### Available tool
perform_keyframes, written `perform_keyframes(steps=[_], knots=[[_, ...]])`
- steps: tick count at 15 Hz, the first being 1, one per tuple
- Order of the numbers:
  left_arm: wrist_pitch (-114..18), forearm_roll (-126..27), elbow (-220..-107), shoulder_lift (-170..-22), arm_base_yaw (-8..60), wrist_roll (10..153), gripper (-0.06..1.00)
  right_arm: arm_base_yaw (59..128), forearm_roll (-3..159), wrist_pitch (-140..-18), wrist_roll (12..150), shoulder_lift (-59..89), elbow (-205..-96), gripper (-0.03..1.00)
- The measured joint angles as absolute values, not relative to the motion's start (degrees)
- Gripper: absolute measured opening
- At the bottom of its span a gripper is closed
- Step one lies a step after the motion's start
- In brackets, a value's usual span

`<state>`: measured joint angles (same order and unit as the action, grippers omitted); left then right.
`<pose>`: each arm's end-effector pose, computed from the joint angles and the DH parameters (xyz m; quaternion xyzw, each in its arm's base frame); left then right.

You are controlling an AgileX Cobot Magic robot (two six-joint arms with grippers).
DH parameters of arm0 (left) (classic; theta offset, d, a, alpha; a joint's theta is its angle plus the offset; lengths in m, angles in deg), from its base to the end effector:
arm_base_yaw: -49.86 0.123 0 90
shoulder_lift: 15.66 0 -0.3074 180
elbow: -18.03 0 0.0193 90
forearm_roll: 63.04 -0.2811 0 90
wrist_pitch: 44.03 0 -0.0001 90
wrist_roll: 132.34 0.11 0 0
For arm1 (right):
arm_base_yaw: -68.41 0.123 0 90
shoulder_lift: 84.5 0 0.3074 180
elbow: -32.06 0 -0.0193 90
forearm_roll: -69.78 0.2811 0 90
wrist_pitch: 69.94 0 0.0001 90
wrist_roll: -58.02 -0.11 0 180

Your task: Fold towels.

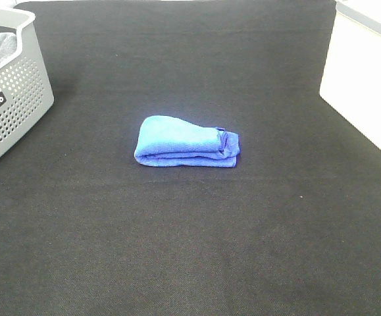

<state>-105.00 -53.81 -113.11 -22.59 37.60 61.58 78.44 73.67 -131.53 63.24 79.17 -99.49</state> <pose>0.0103 -0.0180 0.2855 0.1958 0.8259 -0.0728 0.5237 0.0378 0.0133 0.2816 -0.1174 0.8842 0.0528 0.4490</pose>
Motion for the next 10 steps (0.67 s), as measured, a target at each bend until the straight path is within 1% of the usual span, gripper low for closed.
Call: perform_keyframes(steps=[10], knots=[[-104.7,-53.8,-113.1,-22.6,37.6,61.9,0.54,78.4,73.6,-131.5,62.0,79.2,-99.5,0.77]])
